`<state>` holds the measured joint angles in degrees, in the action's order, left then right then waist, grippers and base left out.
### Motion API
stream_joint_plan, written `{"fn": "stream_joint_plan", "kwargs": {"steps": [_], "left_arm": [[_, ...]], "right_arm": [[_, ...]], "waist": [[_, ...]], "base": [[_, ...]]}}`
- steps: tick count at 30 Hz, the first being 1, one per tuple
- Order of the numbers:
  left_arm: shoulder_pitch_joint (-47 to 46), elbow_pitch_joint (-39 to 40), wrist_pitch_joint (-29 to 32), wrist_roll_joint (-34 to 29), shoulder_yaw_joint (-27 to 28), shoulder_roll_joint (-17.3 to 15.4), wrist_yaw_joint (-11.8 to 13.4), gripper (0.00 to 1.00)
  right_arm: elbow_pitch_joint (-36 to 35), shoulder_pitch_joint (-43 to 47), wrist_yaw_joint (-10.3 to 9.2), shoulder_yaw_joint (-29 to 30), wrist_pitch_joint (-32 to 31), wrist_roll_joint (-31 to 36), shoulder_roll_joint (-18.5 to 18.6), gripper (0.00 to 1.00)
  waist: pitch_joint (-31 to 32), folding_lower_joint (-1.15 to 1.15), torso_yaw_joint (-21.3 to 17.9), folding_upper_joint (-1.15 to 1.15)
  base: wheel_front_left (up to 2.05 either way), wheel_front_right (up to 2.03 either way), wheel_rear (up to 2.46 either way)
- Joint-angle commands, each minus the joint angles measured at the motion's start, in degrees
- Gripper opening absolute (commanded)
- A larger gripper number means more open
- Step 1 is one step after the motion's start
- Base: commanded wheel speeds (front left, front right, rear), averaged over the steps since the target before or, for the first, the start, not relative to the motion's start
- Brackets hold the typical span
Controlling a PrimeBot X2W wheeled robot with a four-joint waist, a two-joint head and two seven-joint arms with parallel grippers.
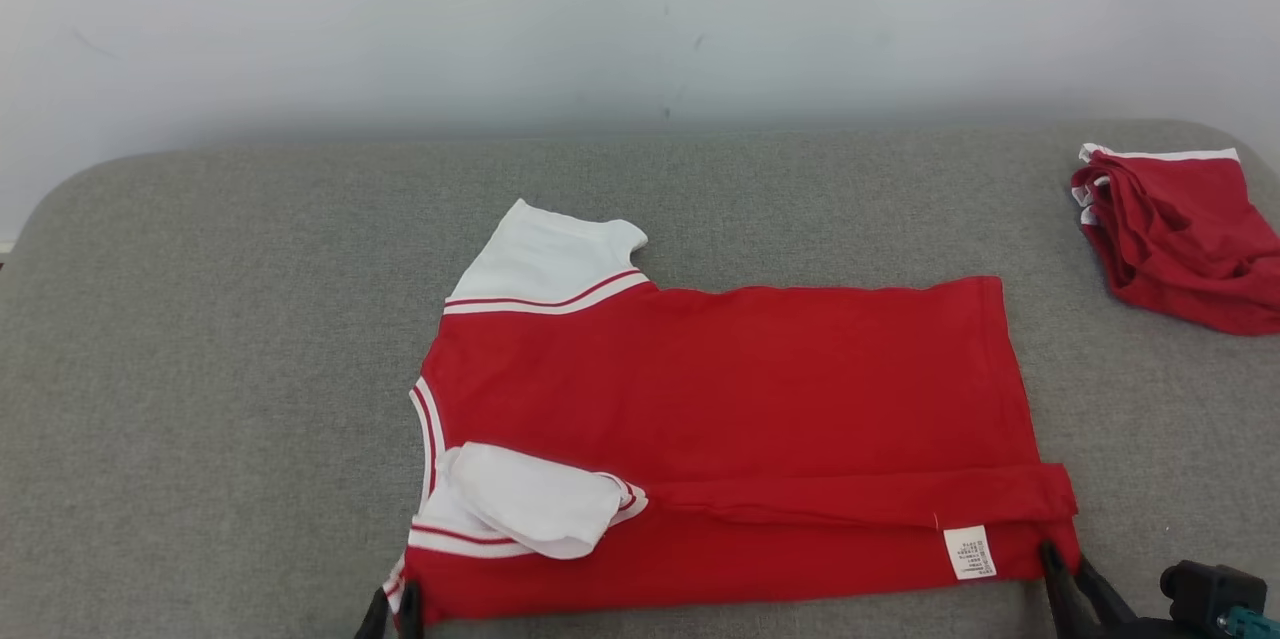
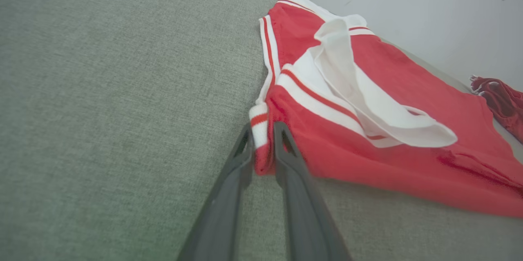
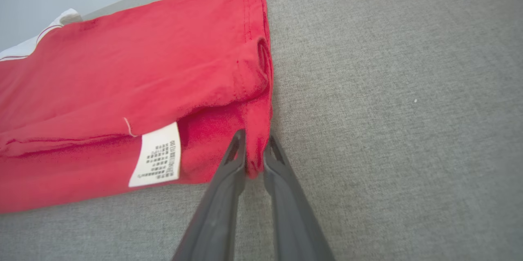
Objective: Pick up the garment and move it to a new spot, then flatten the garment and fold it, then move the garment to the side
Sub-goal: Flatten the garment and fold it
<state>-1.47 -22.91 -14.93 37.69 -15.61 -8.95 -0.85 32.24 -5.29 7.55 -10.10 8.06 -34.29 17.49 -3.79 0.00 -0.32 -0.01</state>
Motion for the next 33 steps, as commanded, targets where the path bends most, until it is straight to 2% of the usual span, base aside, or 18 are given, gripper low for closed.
{"fn": "stream_joint_plan", "kwargs": {"steps": [1, 10, 18, 22, 27, 33], "left_arm": [[1.0, 0.4, -0.3, -0.8, 0.0, 0.0, 0.4, 1.0], [1.6, 7.0, -0.3, -4.7, 4.7, 0.5, 1.5, 1.0], [0.8, 14.0, -0.3, -13.9, 9.6, -0.4, 1.9, 1.0], [1.3, 17.1, -0.3, -17.8, 11.1, 0.1, 2.6, 1.0], [3.5, 20.3, -0.3, -23.0, 11.7, -0.3, 1.7, 1.0], [5.3, 21.1, -0.3, -25.6, 12.2, -0.4, 0.4, 1.0]], "right_arm": [[-0.8, 1.1, -0.16, 0.9, -0.2, 0.8, -0.1, 1.0], [-10.1, 3.4, -0.16, 4.8, 3.7, 6.5, -2.2, 1.0], [-18.9, 3.8, -0.16, 6.1, 6.2, 12.0, -4.5, 1.0], [-22.2, 4.3, -0.16, 6.2, 6.8, 13.0, -5.9, 1.0], [-25.7, 6.1, -0.16, 6.2, 7.1, 15.2, -7.2, 1.0], [-27.5, 8.3, -0.16, 7.4, 7.1, 16.5, -8.6, 1.0]], "waist": [[0.3, 0.0, 0.3, 0.01], [1.9, 0.0, 0.0, 0.01], [3.1, 0.0, -0.9, 0.01], [3.6, 0.0, -1.4, 0.01], [3.9, 0.0, -2.1, 0.01], [3.7, 0.0, -2.3, 0.01]], "base": [[0.0, 0.0, 0.0], [0.0, 0.0, 0.0], [0.0, 0.0, 0.0], [0.0, 0.0, 0.0], [0.0, 0.0, 0.0], [0.0, 0.0, 0.0]]}}
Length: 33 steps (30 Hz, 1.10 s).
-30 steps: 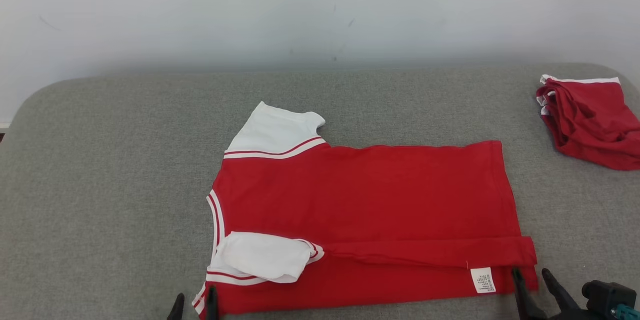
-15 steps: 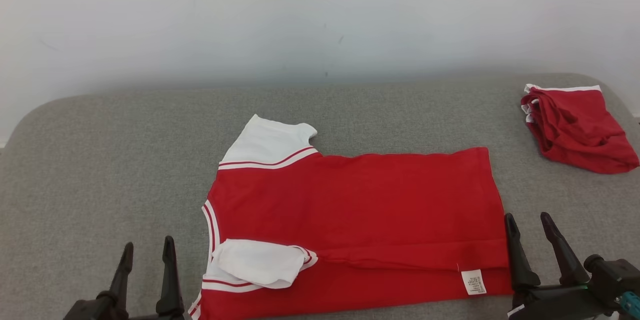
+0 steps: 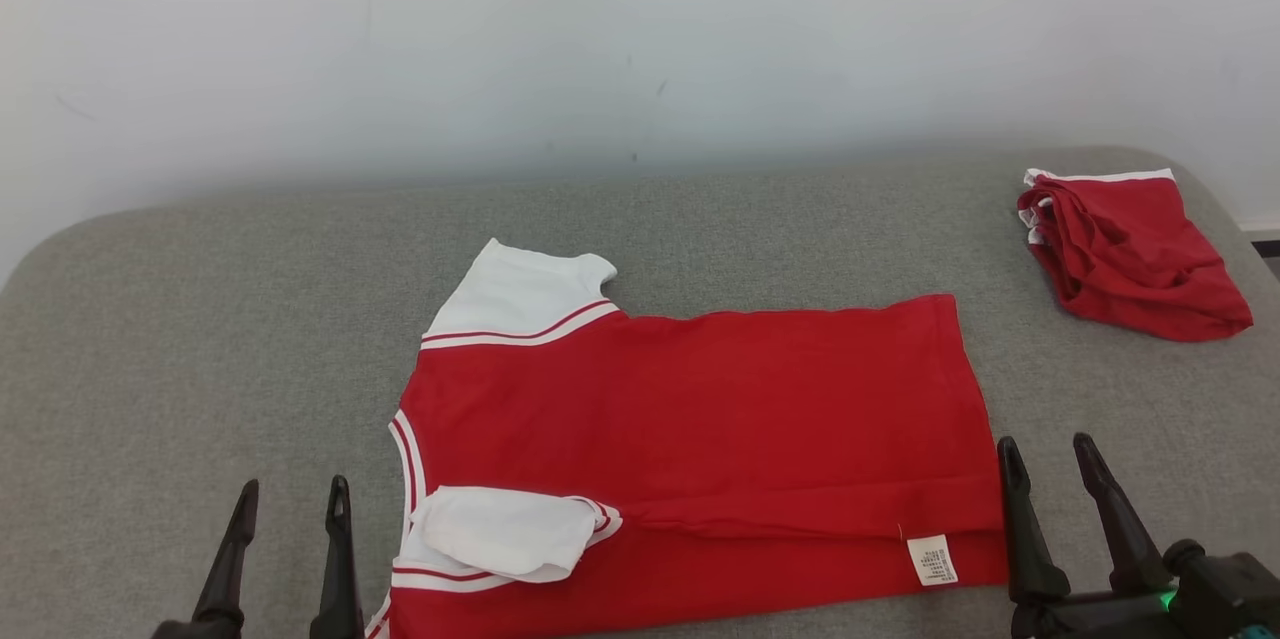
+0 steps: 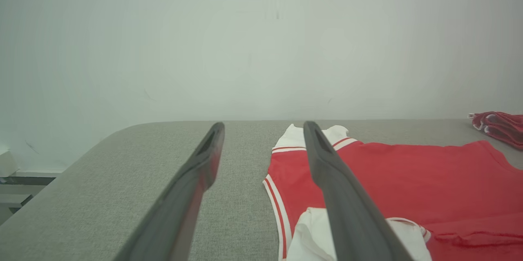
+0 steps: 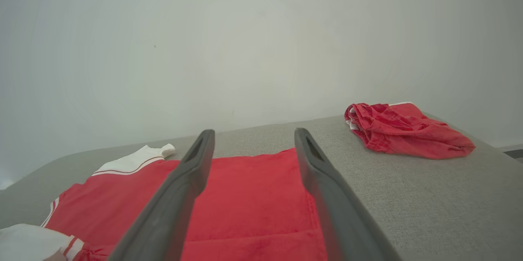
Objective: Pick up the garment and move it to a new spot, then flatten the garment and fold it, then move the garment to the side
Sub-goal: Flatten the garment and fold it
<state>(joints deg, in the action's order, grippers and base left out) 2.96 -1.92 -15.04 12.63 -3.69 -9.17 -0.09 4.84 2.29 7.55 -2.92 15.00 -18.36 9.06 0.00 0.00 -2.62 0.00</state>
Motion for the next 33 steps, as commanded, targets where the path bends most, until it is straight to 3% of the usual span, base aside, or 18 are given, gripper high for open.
{"fn": "stream_joint_plan", "kwargs": {"steps": [1, 13, 18, 23, 33], "left_arm": [[1.1, -0.1, -0.2, -0.7, 0.4, 0.0, -0.4, 1.0], [2.1, -1.1, -0.2, -1.6, 4.6, 1.9, -2.4, 1.0], [-0.5, -2.1, -0.2, -2.0, 5.2, 2.0, -3.4, 1.0], [-7.9, -3.6, 0.1, -2.4, 4.3, 0.2, -4.7, 1.0], [-33.6, -12.8, 9.4, 0.5, -0.7, -6.5, -7.1, 1.0]], "right_arm": [[-0.2, 0.9, -0.16, 0.4, 0.2, 0.6, -0.3, 1.0], [1.4, 1.7, -0.16, 1.4, 0.1, 0.9, -1.5, 1.0], [3.2, -0.9, -0.16, 0.7, 0.1, -0.7, -0.2, 1.0], [7.5, -7.3, -0.16, 0.0, -1.1, -2.1, 2.3, 1.0], [18.0, -27.4, -0.16, -3.0, -8.8, -3.3, 5.9, 1.0]], "waist": [[-0.1, 0.0, 0.0, 0.0], [-0.3, 0.0, 0.3, 0.0], [-0.9, 0.0, 0.0, 0.0], [-2.9, 0.0, -0.2, 0.0], [-13.5, 0.0, -2.4, 0.0]], "base": [[0.0, 0.0, 0.0], [0.0, 0.0, 0.0], [0.0, 0.0, 0.0], [0.0, 0.0, 0.0], [0.0, 0.0, 0.0]]}}
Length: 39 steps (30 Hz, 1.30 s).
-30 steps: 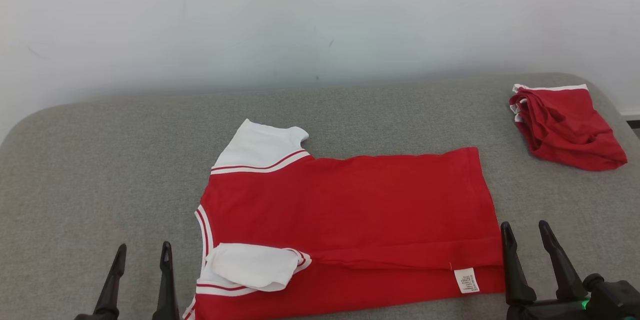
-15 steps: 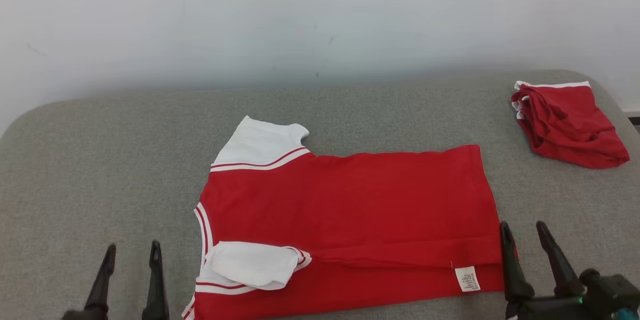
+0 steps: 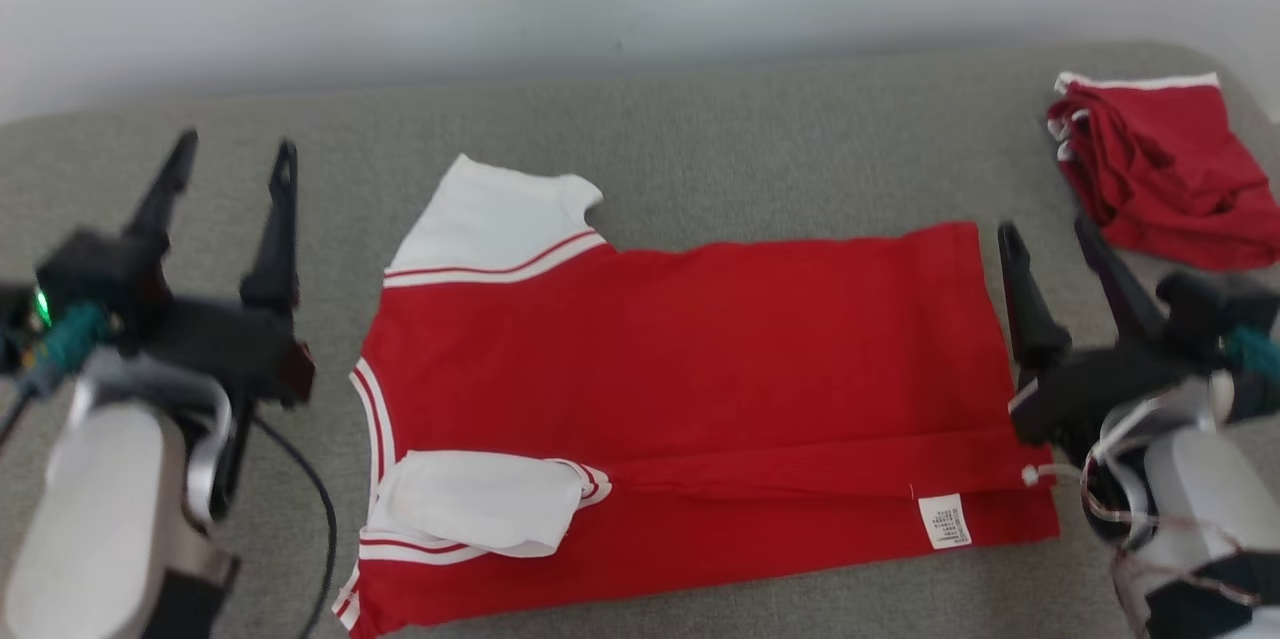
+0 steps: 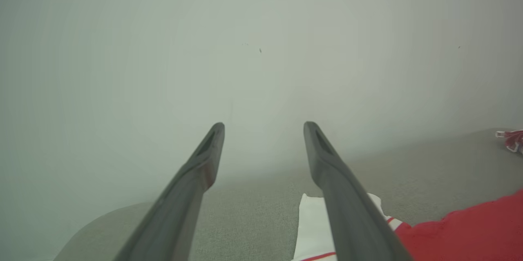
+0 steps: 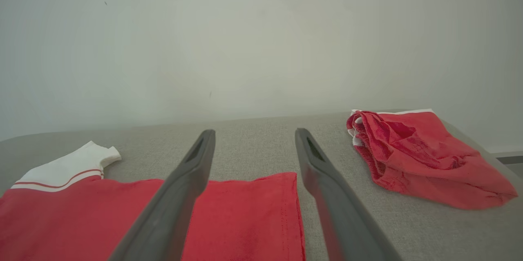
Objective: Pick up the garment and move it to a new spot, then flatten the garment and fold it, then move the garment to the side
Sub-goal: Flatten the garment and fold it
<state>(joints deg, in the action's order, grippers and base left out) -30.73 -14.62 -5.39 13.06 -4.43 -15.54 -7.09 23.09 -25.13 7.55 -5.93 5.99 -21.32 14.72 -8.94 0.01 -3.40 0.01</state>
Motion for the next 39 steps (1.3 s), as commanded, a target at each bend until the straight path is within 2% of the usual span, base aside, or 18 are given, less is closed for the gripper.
{"fn": "stream_joint_plan", "kwargs": {"steps": [1, 8, 14, 26, 35, 39], "left_arm": [[-2.5, -0.7, 0.4, 0.1, -0.6, -1.0, -0.2, 1.0], [-17.8, -7.4, 6.0, 3.3, -6.5, -6.0, -0.3, 1.0], [-26.6, -14.6, 10.4, 7.2, -15.0, -9.7, -0.3, 1.0], [-34.3, -26.8, 17.2, 15.4, -25.6, -14.1, -0.3, 1.0], [-37.5, -33.0, 19.0, 18.1, -31.1, -15.2, -0.3, 1.0], [-37.9, -35.4, 19.6, 20.6, -32.0, -14.4, -0.3, 1.0]], "right_arm": [[1.0, -2.3, -0.16, -0.5, -0.6, -0.3, 0.3, 1.0], [9.1, -15.3, -0.16, -3.9, -4.4, -0.9, 0.2, 1.0], [15.6, -22.2, -0.16, -7.2, -6.4, -2.0, -0.7, 1.0], [21.8, -29.0, -0.16, -13.8, -9.7, -5.7, -2.6, 1.0], [23.9, -31.4, -0.16, -17.9, -9.0, -8.3, -3.2, 1.0], [24.6, -32.1, -0.16, -19.3, -8.4, -9.3, -3.3, 1.0]], "waist": [[-6.0, -0.01, -2.1, -0.01], [-14.4, -0.01, -5.9, -0.01], [-17.3, -0.01, -8.4, -0.01], [-19.5, -0.01, -12.1, -0.01], [-21.6, -0.01, -13.2, -0.01], [-21.4, -0.01, -13.0, -0.01]], "base": [[0.0, 0.0, 0.0], [0.0, 0.0, 0.0], [0.0, 0.0, 0.0], [0.0, 0.0, 0.0], [0.0, 0.0, 0.0], [0.0, 0.0, 0.0]]}}
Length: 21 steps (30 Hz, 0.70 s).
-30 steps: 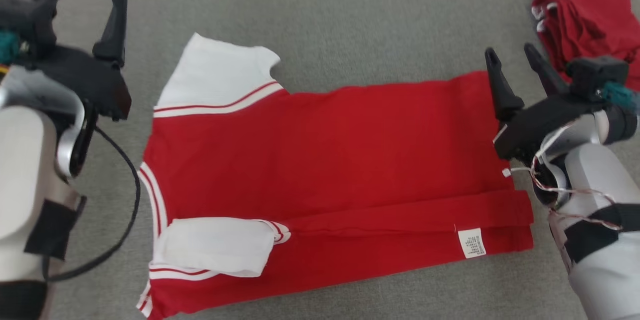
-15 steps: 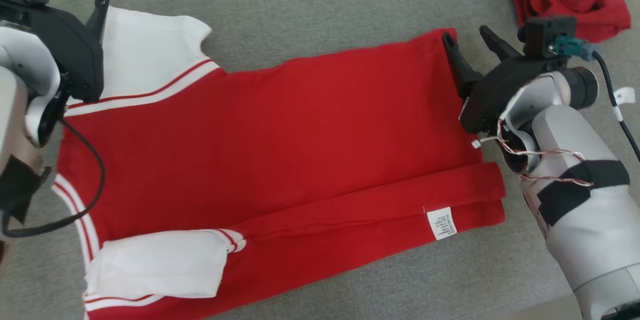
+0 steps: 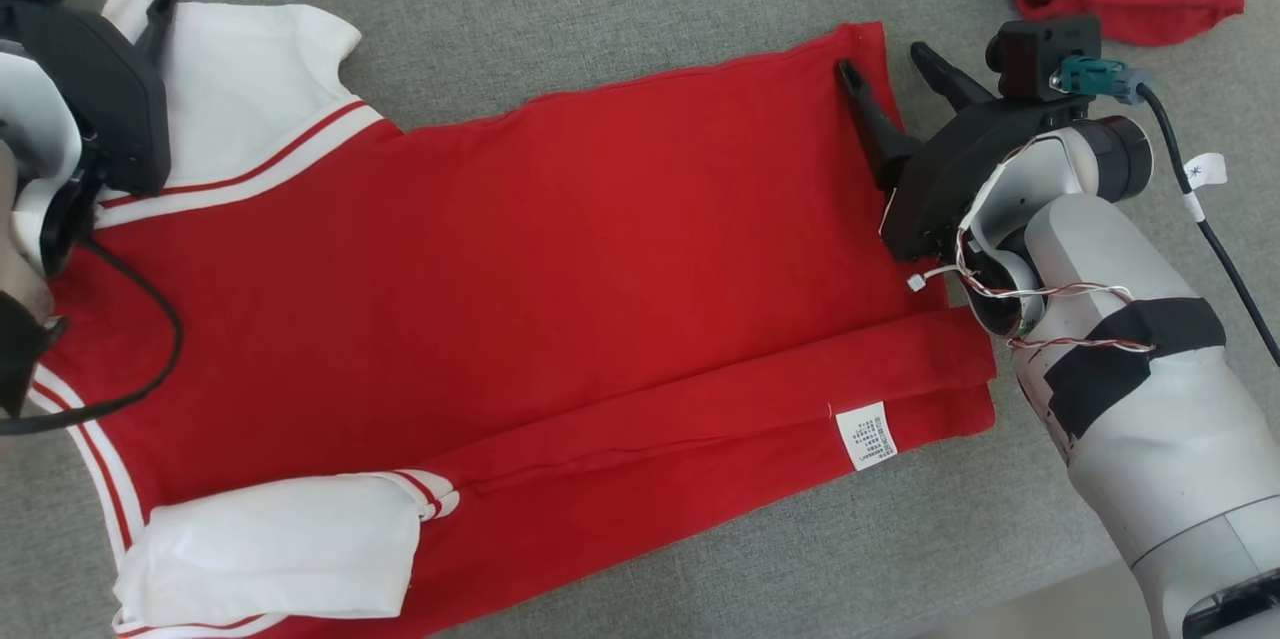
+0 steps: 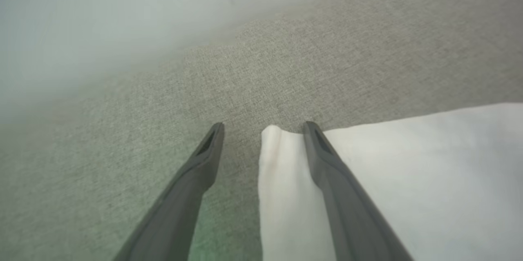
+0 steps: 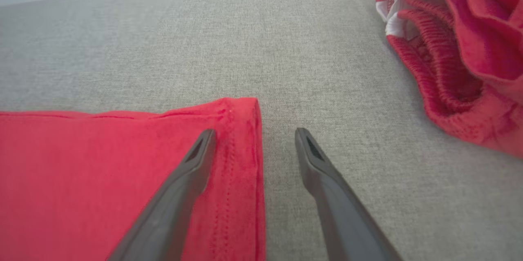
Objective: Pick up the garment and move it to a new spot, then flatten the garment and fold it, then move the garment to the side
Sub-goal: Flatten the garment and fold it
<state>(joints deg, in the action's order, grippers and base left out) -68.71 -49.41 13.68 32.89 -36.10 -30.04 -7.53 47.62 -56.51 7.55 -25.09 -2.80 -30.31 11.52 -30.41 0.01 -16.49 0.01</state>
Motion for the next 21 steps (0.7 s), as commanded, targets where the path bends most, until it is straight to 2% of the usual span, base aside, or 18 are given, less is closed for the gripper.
{"fn": "stream_joint_plan", "kwargs": {"steps": [1, 2, 3, 4, 5, 6, 13, 20, 21], "left_arm": [[0.1, -1.3, 1.2, 1.7, -0.2, 0.5, 0.1, 1.0], [0.3, -1.7, 2.2, 2.7, -0.3, 1.1, 0.1, 1.0], [0.3, -1.7, 2.8, 3.4, -1.0, 1.4, 0.1, 0.84], [0.0, -1.7, 3.2, 3.7, -1.5, 1.5, 0.1, 0.58], [-0.2, -1.6, 3.3, 4.1, -2.0, 1.5, 0.1, 0.19], [-0.4, -1.6, 3.5, 4.6, -2.3, 1.5, 0.1, 0.0], [-1.1, -0.8, 0.1, 7.1, -2.9, 2.5, 0.1, 0.0], [2.5, 2.5, -11.6, 9.0, -2.3, 4.0, 0.1, 0.0], [2.5, 2.5, -11.6, 9.0, -2.3, 4.0, 0.1, 0.0]], "right_arm": [[0.2, -0.9, -0.16, -0.5, 0.6, -0.6, 0.0, 1.0], [0.4, -1.1, -0.16, -0.8, 0.8, -0.7, 0.2, 1.0], [0.7, -1.1, -0.16, -1.1, 1.0, -0.7, 0.3, 0.95], [1.0, -1.3, -0.16, -1.2, 1.1, -0.9, 0.4, 0.53], [1.3, -1.6, -0.16, -1.4, 1.3, -1.0, 0.3, 0.33], [1.7, -1.9, -0.16, -1.5, 1.4, -1.2, 0.4, 0.0], [4.1, -3.4, -0.16, -2.1, 5.2, -0.3, 1.3, 0.0], [5.2, 0.2, -0.16, -3.1, 12.3, -1.5, 2.7, 0.0], [5.2, 0.2, -0.16, -3.1, 12.3, -1.5, 2.7, 0.0]], "waist": [[0.1, -0.01, 0.2, -0.01], [0.1, -0.01, 0.3, -0.01], [0.0, -0.01, 0.4, -0.01], [-0.1, -0.01, 0.7, -0.01], [-0.2, -0.01, 0.8, -0.01], [-0.3, -0.01, 1.1, -0.01], [0.1, -0.01, 3.0, -0.01], [5.0, -0.01, 5.6, -0.01], [5.0, -0.01, 5.6, -0.01]], "base": [[0.0, 0.0, 0.0], [0.0, 0.0, 0.0], [0.0, 0.0, 0.0], [0.0, 0.0, 0.0], [0.0, 0.0, 0.0], [0.0, 0.0, 0.0], [0.0, 0.0, 0.0], [0.0, 0.0, 0.0], [0.0, 0.0, 0.0]]}}
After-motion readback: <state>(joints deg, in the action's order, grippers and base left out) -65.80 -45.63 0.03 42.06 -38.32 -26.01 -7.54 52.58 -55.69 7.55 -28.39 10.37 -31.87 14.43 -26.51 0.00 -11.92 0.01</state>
